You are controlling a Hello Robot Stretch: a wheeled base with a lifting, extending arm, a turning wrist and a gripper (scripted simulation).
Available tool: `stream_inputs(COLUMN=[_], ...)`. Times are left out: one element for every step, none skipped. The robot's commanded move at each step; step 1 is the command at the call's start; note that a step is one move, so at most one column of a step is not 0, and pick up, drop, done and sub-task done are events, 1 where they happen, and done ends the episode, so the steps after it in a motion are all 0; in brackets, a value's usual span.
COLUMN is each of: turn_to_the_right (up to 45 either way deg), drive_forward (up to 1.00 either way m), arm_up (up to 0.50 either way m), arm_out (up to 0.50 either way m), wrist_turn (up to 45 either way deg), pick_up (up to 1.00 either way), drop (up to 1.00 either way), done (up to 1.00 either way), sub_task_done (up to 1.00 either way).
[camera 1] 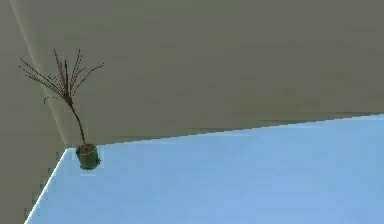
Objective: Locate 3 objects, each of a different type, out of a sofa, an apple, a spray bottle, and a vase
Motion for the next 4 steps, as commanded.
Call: stream_inputs(turn_to_the_right=[3.0, 0.0, 30.0, 0.0], drive_forward=[0.0, 0.45, 0.0, 0.5], arm_up=[0.0, 0.0, 0.0, 0.0], arm_out=[0.0, 0.0, 0.0, 0.0], wrist_turn=[0.0, 0.0, 0.0, 0.0], pick_up=[0.0, 0.0, 0.0, 0.0], drop=[0.0, 0.0, 0.0, 0.0], done=[0.0, 0.0, 0.0, 0.0], sub_task_done=[0.0, 0.0, 0.0, 0.0])
